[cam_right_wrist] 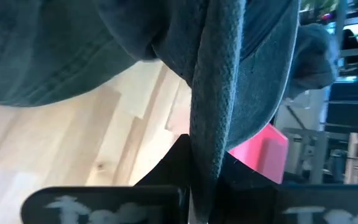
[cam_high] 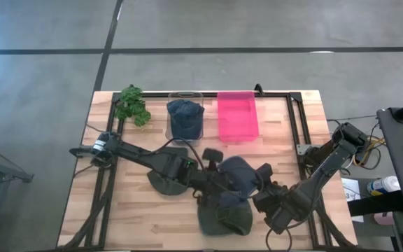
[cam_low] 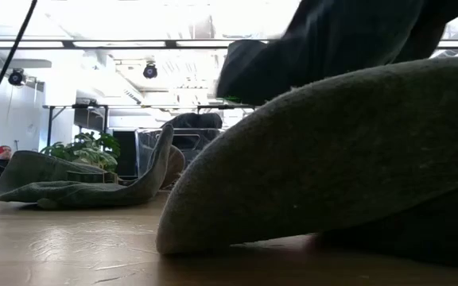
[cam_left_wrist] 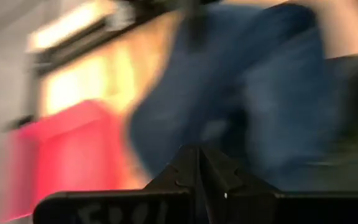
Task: Pick & Place hat
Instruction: Put the blue cap into the transparent bin
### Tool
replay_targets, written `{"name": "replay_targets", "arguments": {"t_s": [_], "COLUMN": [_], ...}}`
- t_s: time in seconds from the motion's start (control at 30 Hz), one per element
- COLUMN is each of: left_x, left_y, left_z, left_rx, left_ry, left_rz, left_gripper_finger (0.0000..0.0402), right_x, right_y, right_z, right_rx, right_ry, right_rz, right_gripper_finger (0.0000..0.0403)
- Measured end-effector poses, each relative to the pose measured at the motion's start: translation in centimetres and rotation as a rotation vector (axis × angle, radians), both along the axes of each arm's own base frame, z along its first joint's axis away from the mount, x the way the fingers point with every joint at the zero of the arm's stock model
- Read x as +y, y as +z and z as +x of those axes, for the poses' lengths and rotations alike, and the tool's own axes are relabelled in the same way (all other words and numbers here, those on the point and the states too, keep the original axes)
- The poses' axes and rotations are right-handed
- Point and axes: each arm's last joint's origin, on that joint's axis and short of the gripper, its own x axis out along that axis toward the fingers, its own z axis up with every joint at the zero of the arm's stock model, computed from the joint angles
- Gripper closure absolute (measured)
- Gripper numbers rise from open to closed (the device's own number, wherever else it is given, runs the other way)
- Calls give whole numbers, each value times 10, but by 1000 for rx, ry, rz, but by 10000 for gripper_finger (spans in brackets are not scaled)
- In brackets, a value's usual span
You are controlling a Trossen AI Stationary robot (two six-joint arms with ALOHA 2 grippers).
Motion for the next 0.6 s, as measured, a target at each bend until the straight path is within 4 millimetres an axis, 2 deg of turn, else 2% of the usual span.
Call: {"name": "replay_targets", "arguments": {"t_s": [0.1,0.3,0.47,0.6], "left_x": [-6,-16,-19,-19], "left_y": [-7,-36,-60,-70], "left_z": [5,17,15,13], "left_rx": [-3,-78,-16,13], "left_ry": [-48,-44,-10,18], "left_rz": [-131,-207,-252,-271], "left_gripper_finger": [388,388,387,388], "right_x": [-2,-7,-9,-13], "right_y": [-1,0,1,2], "right_z": [2,8,9,12], "right_rx": [-30,-67,-110,-141], "right_ry": [-6,-34,-63,-91], "right_rz": [-43,-69,-78,-91], "right_gripper_finger": [390,390,390,390]}}
